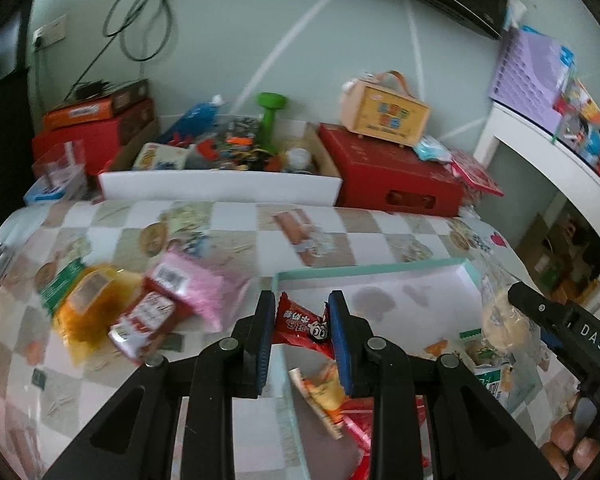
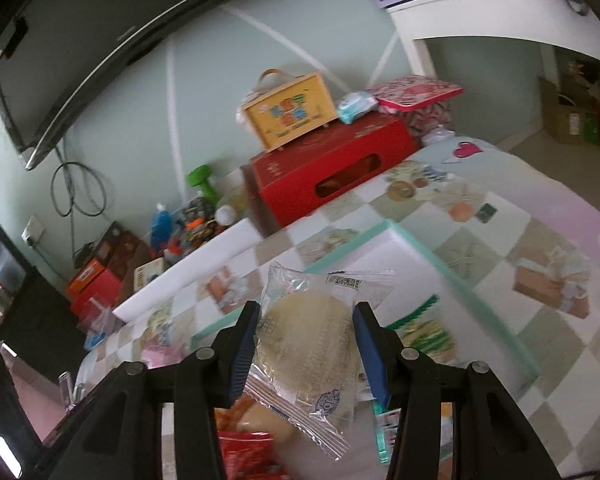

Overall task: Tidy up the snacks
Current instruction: 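Carry the candy packet and bagged bun over the tray and open both grippers, then move both grippers back over the snack pile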

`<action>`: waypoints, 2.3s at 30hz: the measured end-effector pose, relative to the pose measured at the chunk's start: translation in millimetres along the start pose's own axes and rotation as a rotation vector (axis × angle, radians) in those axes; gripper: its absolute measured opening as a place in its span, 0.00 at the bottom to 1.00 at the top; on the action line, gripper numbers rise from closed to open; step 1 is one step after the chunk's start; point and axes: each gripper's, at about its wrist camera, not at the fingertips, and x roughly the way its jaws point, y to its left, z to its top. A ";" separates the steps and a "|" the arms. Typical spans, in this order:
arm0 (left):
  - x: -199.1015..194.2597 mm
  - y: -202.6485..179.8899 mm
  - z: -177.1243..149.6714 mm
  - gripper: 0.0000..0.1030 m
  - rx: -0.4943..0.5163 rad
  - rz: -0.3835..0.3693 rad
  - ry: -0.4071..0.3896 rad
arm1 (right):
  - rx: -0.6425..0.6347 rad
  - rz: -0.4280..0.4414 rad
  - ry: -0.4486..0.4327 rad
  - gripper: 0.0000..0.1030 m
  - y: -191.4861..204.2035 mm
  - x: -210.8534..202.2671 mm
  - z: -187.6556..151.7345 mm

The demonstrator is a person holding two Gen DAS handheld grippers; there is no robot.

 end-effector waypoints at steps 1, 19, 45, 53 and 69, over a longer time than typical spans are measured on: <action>2.8 -4.0 1.4 0.27 0.012 -0.003 -0.002 | 0.001 -0.004 0.004 0.49 -2.1 2.3 -0.3; 54.3 -18.9 4.4 0.27 0.071 -0.006 0.005 | -0.122 0.017 0.006 0.49 13.1 44.7 -9.8; 56.2 -1.4 6.6 0.86 0.024 0.095 0.079 | -0.234 -0.090 0.098 0.76 28.4 61.1 -21.2; 61.5 14.9 3.2 0.91 0.001 0.164 0.093 | -0.272 -0.117 0.115 0.86 34.7 63.8 -24.0; 66.0 31.9 0.3 1.00 -0.032 0.237 0.099 | -0.306 -0.113 0.114 1.00 42.4 67.3 -28.2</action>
